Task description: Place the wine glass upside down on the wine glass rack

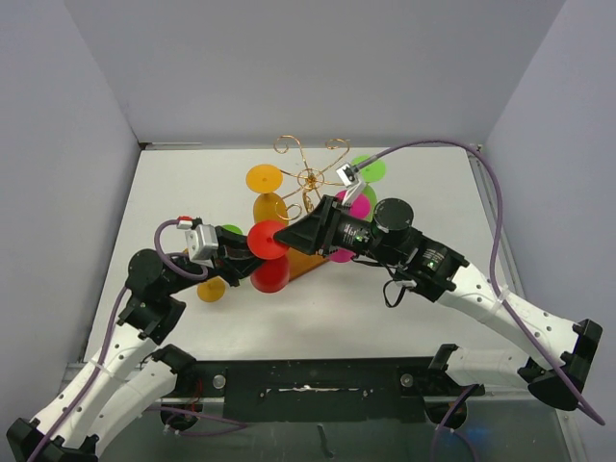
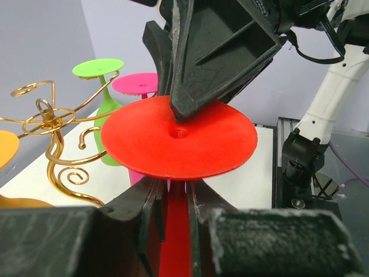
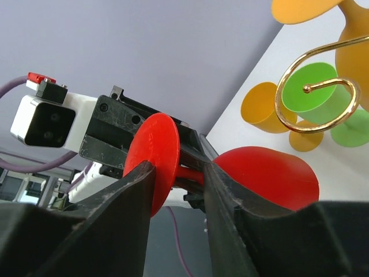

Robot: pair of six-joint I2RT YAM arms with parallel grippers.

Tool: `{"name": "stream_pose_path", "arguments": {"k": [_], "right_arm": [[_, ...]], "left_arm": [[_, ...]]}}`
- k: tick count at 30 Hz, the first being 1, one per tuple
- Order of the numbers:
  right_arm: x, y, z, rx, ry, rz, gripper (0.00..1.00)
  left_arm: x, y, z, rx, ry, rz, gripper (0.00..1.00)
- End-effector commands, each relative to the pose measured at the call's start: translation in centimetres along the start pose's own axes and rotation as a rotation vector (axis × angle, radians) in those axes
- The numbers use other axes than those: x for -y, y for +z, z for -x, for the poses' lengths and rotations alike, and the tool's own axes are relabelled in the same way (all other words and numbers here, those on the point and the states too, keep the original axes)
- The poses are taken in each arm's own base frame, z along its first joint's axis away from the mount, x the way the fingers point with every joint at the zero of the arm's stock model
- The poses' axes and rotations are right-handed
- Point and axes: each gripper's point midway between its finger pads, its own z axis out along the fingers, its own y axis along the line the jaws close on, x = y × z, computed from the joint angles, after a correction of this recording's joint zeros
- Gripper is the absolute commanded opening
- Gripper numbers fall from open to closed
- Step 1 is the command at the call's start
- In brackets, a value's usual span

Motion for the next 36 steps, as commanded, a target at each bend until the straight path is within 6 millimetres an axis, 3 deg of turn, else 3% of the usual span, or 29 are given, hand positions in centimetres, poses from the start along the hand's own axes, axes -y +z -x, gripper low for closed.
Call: {"name": "stream_pose_path", "arguments": {"k": [1, 12, 15, 22, 27, 36], "right_arm": [[-0.9, -0.6, 0.6, 0.054, 0.121, 0.026, 0.35], [-1.7, -0.9, 1.0, 0.106, 0.3, 0.047, 0.13], [-2.2, -1.1, 1.8, 0.123, 0.308, 0.043, 0.01], [-2.5, -2.0, 2.4, 0.14, 0.398, 0.016, 0.0], [-1.5, -2.4, 2.3, 0.16, 0.458, -0.037, 0.0], [0.7, -3.3, 3.3, 0.237, 0.526, -0.176, 0.0]], "left_arm": [[-0.6, 0.0, 2.9, 0.108, 0.068, 0.052, 0.0], [-0.8, -0.1, 2.6, 0.109, 0.039, 0.065, 0.0], [-0.7, -0.1, 2.4, 0.107, 0.026, 0.064, 0.0], [-0.7, -0.7, 1.8, 0.097, -0.017, 0.093, 0.24], [-1.0, -1.2, 1.7, 0.093, -0.036, 0.13, 0.39], [-1.5, -2.1, 2.0, 0.079, -0.06, 0.211, 0.45]]}}
